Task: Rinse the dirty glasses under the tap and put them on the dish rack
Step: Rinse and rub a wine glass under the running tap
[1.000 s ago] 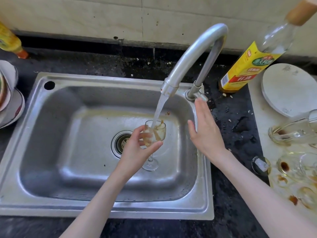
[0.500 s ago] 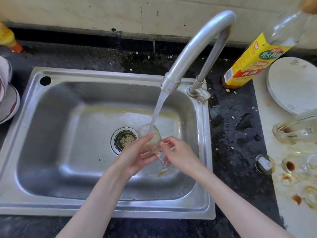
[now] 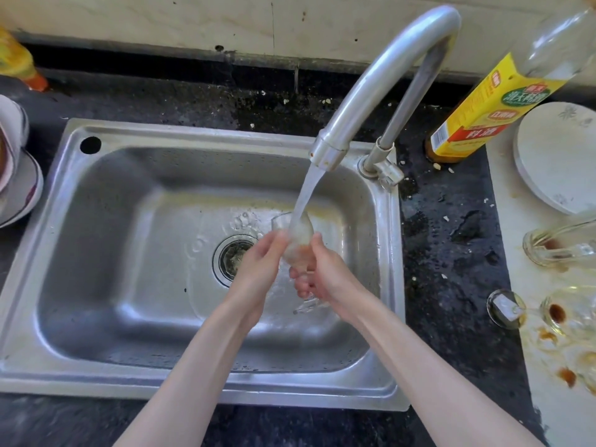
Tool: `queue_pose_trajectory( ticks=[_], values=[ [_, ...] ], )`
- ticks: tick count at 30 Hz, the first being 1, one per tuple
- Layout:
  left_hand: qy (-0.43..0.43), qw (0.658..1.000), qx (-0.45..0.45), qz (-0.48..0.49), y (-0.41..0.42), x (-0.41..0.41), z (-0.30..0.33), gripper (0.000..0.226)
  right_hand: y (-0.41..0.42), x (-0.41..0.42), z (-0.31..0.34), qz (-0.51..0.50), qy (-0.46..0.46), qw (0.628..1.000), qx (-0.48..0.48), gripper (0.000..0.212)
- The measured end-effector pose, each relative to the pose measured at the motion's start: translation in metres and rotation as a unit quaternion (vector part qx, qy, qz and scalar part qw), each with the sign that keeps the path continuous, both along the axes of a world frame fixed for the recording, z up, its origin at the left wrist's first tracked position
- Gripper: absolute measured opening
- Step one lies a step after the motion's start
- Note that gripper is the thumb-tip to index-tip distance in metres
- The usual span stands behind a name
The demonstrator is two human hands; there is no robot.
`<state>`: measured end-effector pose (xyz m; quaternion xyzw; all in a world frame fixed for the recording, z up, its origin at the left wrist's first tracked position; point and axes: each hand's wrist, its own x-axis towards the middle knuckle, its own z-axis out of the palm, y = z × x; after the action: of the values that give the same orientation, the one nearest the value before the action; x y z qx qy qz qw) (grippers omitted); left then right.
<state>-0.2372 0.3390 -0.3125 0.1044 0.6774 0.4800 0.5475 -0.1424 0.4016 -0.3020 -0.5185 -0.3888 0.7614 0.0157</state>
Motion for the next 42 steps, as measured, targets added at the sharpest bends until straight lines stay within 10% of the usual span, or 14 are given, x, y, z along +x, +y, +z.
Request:
queue_pose_trajectory(
  ticks=[4,10,17,22,28,35,42],
  values=[
    [-0.021,0.998,0.061,-0.022,0.007,-0.004,0.005,0.049,0.008,-0.002,0.013,0.042,0.088,0.986,-0.136,0.053],
    [0.030,0.998,0.038,0.027,0.011,0.007,0.001,0.060,0.000,-0.012,0.014,0.070,0.013,0.993,0.099,0.054],
    [-0.031,0.996,0.079,0.009,0.010,-0.010,0.006,0.039,0.003,-0.008,0.004,0.050,0.032,0.985,-0.163,0.073],
    [0.006,0.997,0.052,0.055,0.010,-0.004,0.004,0.055,-0.012,-0.015,0.003,0.061,0.018,0.994,0.090,0.051],
    [-0.020,0.996,0.089,-0.002,0.011,-0.013,0.005,0.035,-0.008,-0.012,0.003,0.022,0.009,0.995,-0.100,0.077],
    [0.013,0.997,0.042,0.062,0.018,-0.010,0.007,0.064,-0.019,-0.020,0.003,0.046,0.042,0.991,0.119,0.050],
    [0.000,0.996,0.085,0.007,0.009,-0.011,0.010,0.053,-0.006,-0.019,0.002,0.025,0.022,0.997,-0.070,0.080]
  ],
)
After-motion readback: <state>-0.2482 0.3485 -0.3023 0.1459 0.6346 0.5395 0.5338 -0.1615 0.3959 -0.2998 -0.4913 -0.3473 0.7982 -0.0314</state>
